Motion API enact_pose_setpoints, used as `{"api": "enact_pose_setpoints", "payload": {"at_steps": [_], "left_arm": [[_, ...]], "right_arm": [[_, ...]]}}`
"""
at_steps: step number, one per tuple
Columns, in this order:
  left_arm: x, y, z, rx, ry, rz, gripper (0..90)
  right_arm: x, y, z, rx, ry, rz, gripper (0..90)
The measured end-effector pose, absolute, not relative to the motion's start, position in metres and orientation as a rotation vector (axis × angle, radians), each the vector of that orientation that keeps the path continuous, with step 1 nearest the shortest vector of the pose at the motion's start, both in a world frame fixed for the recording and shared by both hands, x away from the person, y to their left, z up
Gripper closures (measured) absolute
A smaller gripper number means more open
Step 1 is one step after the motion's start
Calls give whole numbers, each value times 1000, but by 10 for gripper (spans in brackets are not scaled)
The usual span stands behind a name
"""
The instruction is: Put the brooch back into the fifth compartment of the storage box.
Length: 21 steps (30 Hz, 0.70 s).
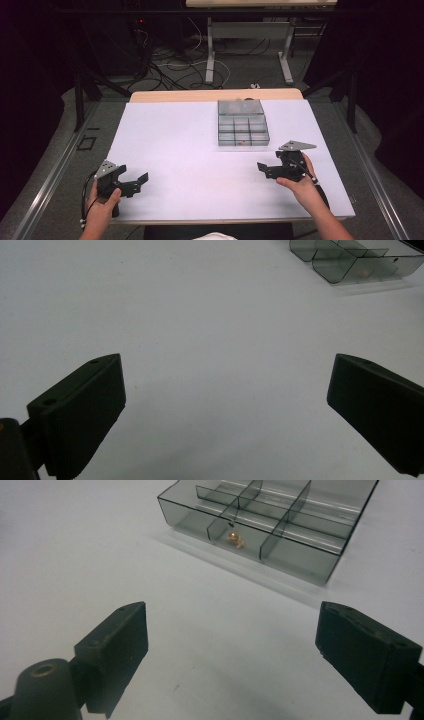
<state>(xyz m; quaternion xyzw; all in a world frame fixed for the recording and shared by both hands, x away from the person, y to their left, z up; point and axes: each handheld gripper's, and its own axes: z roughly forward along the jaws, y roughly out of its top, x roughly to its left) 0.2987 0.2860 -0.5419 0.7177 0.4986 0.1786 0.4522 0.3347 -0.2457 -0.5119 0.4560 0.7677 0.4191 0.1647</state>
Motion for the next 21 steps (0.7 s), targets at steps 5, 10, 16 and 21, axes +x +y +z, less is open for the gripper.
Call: {"api": "enact_pose_setpoints", "payload": {"at_steps": [5,10,16,21], "left_arm": [[299,286,-542,1773,1233,443,24],[299,286,-542,1774,1231,442,24],[299,286,-542,1775,1229,445,24],[299,287,-542,1774,1232,447,24]], "right_arm": [[332,-256,-520,1298,2176,1161,125],[331,-266,-527,1344,2145,1153,88],[332,-280,-532,1386,2091,1156,24],[331,-290,-536,1447,2037,1157,0]]}}
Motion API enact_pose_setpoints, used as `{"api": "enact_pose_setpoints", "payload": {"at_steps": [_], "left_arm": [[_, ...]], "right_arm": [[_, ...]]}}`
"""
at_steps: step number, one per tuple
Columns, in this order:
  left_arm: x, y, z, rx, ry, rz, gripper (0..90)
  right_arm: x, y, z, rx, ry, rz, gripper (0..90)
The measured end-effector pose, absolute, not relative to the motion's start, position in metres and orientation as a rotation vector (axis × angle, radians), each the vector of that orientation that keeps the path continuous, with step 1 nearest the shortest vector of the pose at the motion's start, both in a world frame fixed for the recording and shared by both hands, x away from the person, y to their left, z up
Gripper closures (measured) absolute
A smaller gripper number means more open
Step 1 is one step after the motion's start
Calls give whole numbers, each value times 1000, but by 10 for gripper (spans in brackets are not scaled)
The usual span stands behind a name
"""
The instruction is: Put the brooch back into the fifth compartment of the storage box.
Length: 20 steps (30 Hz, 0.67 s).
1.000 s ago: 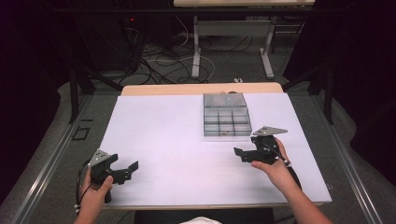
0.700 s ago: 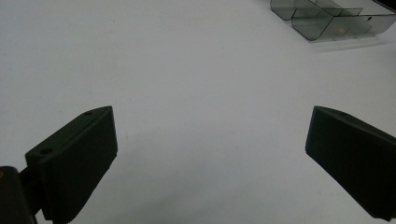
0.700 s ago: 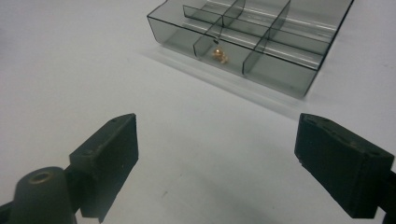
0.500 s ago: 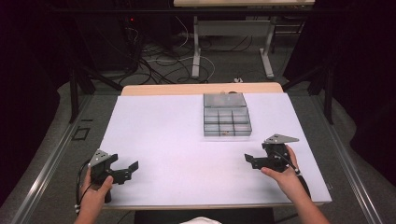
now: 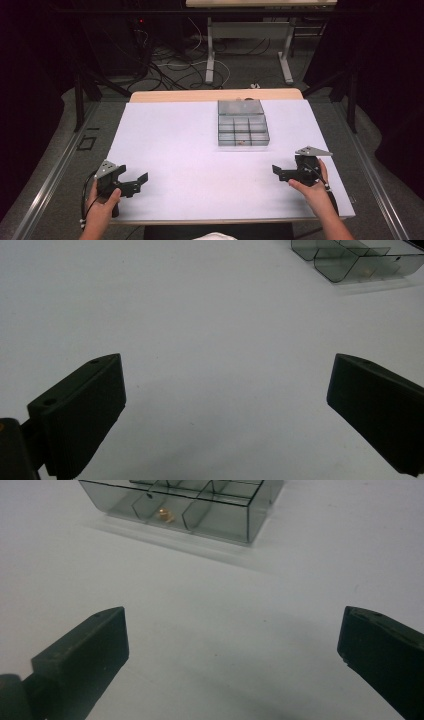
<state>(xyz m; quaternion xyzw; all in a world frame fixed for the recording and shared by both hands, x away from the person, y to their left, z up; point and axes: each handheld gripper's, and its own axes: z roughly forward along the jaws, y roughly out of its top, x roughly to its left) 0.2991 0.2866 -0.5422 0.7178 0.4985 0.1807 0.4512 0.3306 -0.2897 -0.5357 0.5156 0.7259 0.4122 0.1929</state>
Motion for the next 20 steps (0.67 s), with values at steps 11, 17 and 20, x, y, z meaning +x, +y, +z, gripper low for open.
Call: {"api": "enact_pose_setpoints", "payload": {"at_steps": [11,17,20], "left_arm": [[300,287,-542,1778,1230,452,25],[300,287,-542,1779,1232,455,25],[301,287,-543,1778,1232,460,25]], "right_arm": [[328,-304,-546,1464,1998,1087,0],[329,-305,-549,1496,1997,1079,0],[329,-305,-550,1496,1999,1078,0]]}}
